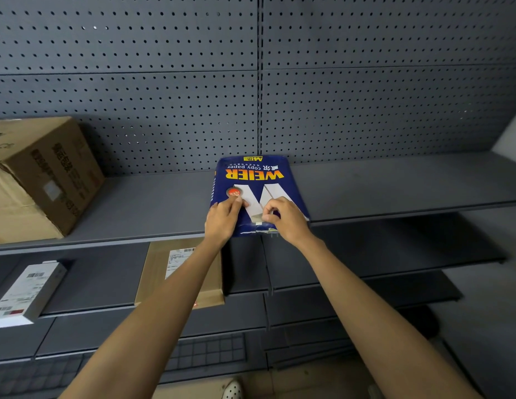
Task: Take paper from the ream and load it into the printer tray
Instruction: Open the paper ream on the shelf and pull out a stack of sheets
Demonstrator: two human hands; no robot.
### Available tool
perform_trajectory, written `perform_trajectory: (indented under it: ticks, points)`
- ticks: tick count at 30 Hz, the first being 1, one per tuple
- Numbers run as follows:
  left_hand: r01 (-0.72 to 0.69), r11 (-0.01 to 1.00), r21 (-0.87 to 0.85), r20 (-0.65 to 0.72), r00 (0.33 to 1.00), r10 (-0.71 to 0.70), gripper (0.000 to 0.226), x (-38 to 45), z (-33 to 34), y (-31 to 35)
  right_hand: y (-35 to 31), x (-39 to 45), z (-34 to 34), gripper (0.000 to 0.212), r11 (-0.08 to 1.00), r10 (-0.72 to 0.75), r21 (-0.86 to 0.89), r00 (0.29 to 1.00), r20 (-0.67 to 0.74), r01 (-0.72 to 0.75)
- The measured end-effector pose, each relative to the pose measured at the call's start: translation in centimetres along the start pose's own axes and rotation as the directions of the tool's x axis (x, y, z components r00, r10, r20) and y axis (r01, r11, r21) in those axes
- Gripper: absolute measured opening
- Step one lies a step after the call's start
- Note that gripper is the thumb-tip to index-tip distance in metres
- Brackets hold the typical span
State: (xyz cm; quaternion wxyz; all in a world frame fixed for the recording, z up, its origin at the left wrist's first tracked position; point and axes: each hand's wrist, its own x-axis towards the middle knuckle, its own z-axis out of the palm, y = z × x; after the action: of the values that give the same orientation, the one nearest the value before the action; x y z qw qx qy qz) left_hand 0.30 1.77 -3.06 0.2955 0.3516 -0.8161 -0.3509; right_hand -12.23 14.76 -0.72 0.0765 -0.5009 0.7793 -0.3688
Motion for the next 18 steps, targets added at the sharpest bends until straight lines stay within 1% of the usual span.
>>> perform_trajectory:
  ticks: [4,6,8,11,15,18]
  points:
    - [-0.030,0.995,0.097,0.058,0.998,0.024,0.046,-0.9,-0.4,1.0,0.0,-1.2,0.1,0.014,0.999,-0.034,0.035,0.999,-0.004,0.034]
    - [-0.045,0.989,0.142,0.076,0.997,0.034,0.041,-1.4,-0.6,1.3,-0.1,-1.6,-0.1,0.015,0.997,-0.046,0.059,0.999,-0.021,0.047]
    - [-0.056,0.988,0.144,0.074,0.996,0.045,0.038,-2.1,-0.7,1.2,-0.1,-2.0,-0.2,0.015,0.996,-0.069,0.056,0.997,-0.022,0.070]
    - [-0.060,0.990,0.125,0.022,0.998,0.058,0.042,-3.3,-1.0,0.7,0.0,-2.8,-0.3,0.017,0.995,-0.091,0.050,0.996,-0.003,0.091]
    - [-0.076,0.992,0.105,-0.050,0.995,0.082,0.028,-4.8,-0.9,0.6,0.4,-4.3,-0.2,0.005,0.992,-0.126,-0.002,0.988,0.094,0.127]
    - [-0.100,0.992,0.078,-0.096,0.990,0.107,0.024,-5.8,-0.8,0.8,0.7,-5.5,-0.3,0.005,0.991,-0.132,0.045,0.989,0.066,0.129]
